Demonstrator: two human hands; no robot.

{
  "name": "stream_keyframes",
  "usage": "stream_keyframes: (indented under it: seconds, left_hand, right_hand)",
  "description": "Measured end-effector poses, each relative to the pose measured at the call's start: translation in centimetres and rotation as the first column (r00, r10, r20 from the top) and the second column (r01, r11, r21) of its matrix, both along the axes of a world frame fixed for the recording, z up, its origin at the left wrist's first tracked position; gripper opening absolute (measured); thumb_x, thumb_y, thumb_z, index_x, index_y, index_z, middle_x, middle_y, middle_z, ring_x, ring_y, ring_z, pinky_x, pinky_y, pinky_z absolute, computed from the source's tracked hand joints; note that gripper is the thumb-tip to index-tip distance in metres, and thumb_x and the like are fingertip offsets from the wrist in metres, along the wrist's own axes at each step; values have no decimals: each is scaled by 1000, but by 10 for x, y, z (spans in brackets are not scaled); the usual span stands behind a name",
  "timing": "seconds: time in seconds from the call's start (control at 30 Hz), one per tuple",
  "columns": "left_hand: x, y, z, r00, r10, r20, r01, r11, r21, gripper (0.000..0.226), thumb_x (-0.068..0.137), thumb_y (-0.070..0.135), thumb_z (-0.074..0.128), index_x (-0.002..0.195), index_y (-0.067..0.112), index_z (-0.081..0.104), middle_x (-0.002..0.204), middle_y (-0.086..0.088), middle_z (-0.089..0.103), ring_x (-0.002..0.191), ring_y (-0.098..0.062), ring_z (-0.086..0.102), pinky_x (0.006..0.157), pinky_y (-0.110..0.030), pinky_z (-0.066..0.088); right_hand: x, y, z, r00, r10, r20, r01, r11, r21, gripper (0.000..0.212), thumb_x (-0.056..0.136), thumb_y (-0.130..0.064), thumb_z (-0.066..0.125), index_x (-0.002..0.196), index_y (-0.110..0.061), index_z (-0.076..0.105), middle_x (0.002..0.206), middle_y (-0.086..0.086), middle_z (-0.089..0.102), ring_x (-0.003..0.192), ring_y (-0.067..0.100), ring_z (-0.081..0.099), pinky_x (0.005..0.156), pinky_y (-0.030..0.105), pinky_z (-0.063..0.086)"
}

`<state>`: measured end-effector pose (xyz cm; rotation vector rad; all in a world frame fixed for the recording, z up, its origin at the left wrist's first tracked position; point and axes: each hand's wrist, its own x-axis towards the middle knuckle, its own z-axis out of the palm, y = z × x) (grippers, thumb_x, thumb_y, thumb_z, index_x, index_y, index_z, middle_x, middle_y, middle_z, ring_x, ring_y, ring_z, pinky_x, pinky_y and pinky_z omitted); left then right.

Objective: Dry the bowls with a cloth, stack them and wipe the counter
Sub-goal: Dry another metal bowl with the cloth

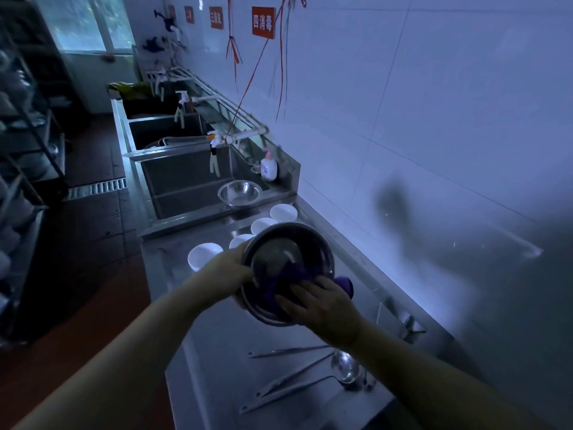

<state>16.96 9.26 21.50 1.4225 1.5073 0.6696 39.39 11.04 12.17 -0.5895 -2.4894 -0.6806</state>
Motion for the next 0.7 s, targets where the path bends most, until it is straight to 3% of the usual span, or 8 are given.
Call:
stream_keyframes:
  seconds: [0.1, 0.2, 0.3, 0.4, 0.53, 0.63, 0.7]
  left_hand:
    - [-14, 5, 7, 1000, -25, 1, 25, 1000, -4, 31, 60, 18, 55, 80, 40, 64, 62, -2, 71, 54, -24, 69, 49, -33, 55]
    - [-12, -4, -6, 971, 169, 169, -185, 979, 86, 28, 56, 21, 60, 81, 33, 66, 63, -4, 69, 55, -21, 68, 51, -34, 56]
    - [-4, -22, -32, 899, 173, 403, -193, 981, 11, 37, 70, -2, 55, 102, 14, 58, 72, -11, 71, 62, -29, 70, 54, -40, 57]
    - [-24, -24, -38, 855, 190, 482, -216, 976, -1, 43, 75, -13, 43, 104, 16, 57, 70, -9, 71, 58, -29, 69, 51, -34, 54]
    - [-72, -26, -27, 933, 64, 355, -87, 995, 50, 50, 72, -5, 44, 93, 36, 61, 69, -8, 70, 56, -32, 68, 48, -36, 55]
    - [-115, -22, -17, 972, -12, 233, -6, 997, 75, 46, 75, -6, 45, 98, 32, 58, 78, -15, 68, 56, -33, 68, 50, -42, 57]
    - [-145, -14, -7, 985, -145, 96, 136, 986, 93, 32, 73, 7, 50, 98, 26, 58, 76, -14, 68, 59, -32, 68, 56, -44, 58]
  right_hand:
    - [2, 3, 13, 999, 9, 32, -11, 999, 44, 23, 87, -13, 61, 106, -20, 71, 97, 7, 72, 83, 21, 68, 69, 33, 54]
    - [-23, -10, 23, 994, -91, -53, 93, 995, 24, 22, 89, -15, 59, 106, -18, 72, 85, 6, 71, 70, 19, 65, 61, 32, 52]
    - [-66, -31, 23, 957, -235, -168, 227, 972, -62, 27, 98, -25, 48, 112, -17, 69, 83, 5, 70, 70, 19, 65, 61, 34, 52]
    - [-104, -52, 16, 913, -357, -198, 334, 932, -143, 29, 91, -24, 58, 118, -17, 67, 88, 5, 72, 77, 19, 68, 66, 34, 54]
    - [-130, -63, 11, 932, -334, -141, 327, 943, -67, 28, 94, -15, 50, 112, -18, 71, 92, 5, 72, 80, 18, 68, 67, 30, 52]
    - [-144, -59, 14, 960, -273, -56, 276, 960, 43, 25, 88, -9, 60, 107, -19, 73, 96, 6, 73, 83, 20, 69, 77, 32, 54]
    - [-155, -58, 17, 968, -252, 1, 251, 963, 100, 24, 88, -8, 61, 106, -20, 73, 99, 5, 73, 90, 19, 68, 89, 37, 52]
